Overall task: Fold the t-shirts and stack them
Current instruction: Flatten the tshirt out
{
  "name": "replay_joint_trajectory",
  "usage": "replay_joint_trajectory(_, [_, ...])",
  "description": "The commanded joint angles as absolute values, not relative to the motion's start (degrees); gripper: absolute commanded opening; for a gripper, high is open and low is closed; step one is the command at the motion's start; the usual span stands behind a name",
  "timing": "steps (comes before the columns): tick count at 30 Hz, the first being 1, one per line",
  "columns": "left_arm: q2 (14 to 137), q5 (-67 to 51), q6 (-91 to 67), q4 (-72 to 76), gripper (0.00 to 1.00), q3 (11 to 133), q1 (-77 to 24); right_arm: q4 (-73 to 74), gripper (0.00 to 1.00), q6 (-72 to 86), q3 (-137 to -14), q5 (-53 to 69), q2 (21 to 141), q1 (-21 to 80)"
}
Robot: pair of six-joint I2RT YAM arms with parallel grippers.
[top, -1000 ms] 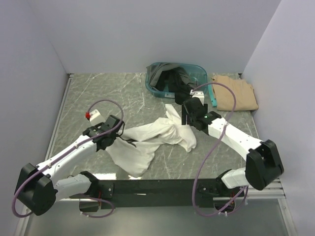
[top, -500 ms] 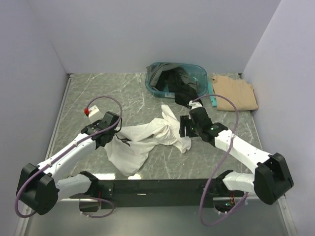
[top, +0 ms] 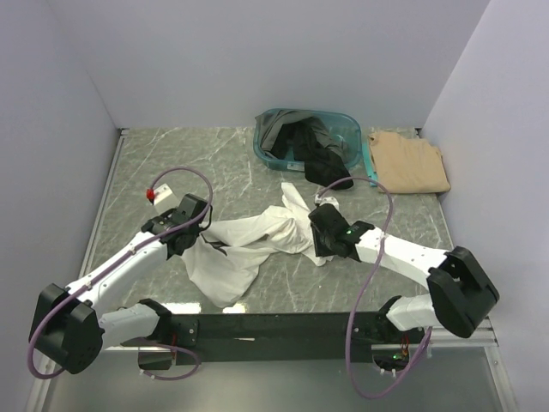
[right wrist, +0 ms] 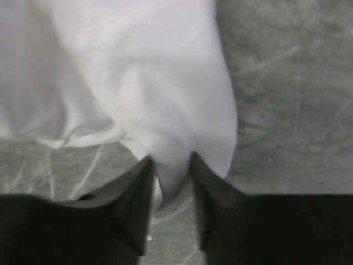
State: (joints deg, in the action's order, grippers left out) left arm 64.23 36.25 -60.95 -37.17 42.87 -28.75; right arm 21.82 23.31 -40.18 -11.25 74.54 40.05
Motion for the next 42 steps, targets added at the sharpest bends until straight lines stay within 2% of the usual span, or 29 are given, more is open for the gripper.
replay_joint_trajectory(1, [63.02, 36.91, -61.61, -36.65, 0.01, 45.00, -28.13, 24.52, 0.34, 27.86, -42.98, -19.50, 75.85, 40.25])
replay_joint_trajectory(3, [62.41, 37.35, -61.79, -36.48, 0.01, 45.52, -27.86, 24.43, 0.11, 29.18, -43.59, -22.58, 75.06, 39.99])
replay_joint_trajectory(5, [61.96, 38.14, -61.87, -35.95, 0.01, 46.14, -27.69, 24.52, 0.00, 29.71, -45.16, -23.81, 73.39, 38.94])
replay_joint_trajectory(10, [59.77, 45.16, -65.20, -41.37, 0.01, 52.28, -26.63, 26.45, 0.00, 28.04, -49.39, -25.57, 64.97, 34.29])
replay_joint_trajectory(12, [57.15, 49.63, -67.75, -42.89, 0.01, 55.61, -26.63, 26.37, 0.00, 27.51, -50.89, -24.36, 59.37, 29.20])
replay_joint_trajectory(15, [51.61, 51.59, -65.31, -39.39, 0.01, 58.00, -26.54, 24.18, 0.00, 26.81, -51.59, -20.06, 51.72, 21.30])
replay_joint_trajectory(18, [46.24, 52.29, -62.41, -35.95, 0.01, 60.55, -26.54, 24.34, 0.00, 25.05, -54.57, -18.98, 46.17, 17.85])
replay_joint_trajectory(25, [36.22, 52.91, -57.57, -32.17, 0.01, 65.91, -26.54, 27.33, 0.00, 21.28, -66.61, -25.48, 39.47, 16.52])
replay_joint_trajectory(32, [28.66, 46.43, -51.34, -26.03, 0.01, 69.87, -26.54, 27.69, 0.00, 19.25, -76.63, -20.75, 35.16, 16.52])
replay_joint_trajectory(38, [29.08, 43.94, -47.99, -25.83, 0.01, 74.87, -26.54, 31.02, 0.00, 20.39, -79.19, -16.35, 32.00, 16.44])
replay_joint_trajectory(42, [31.99, 48.14, -47.29, -25.84, 0.01, 75.50, -26.54, 33.74, 0.02, 20.39, -78.84, -16.00, 32.08, 16.52])
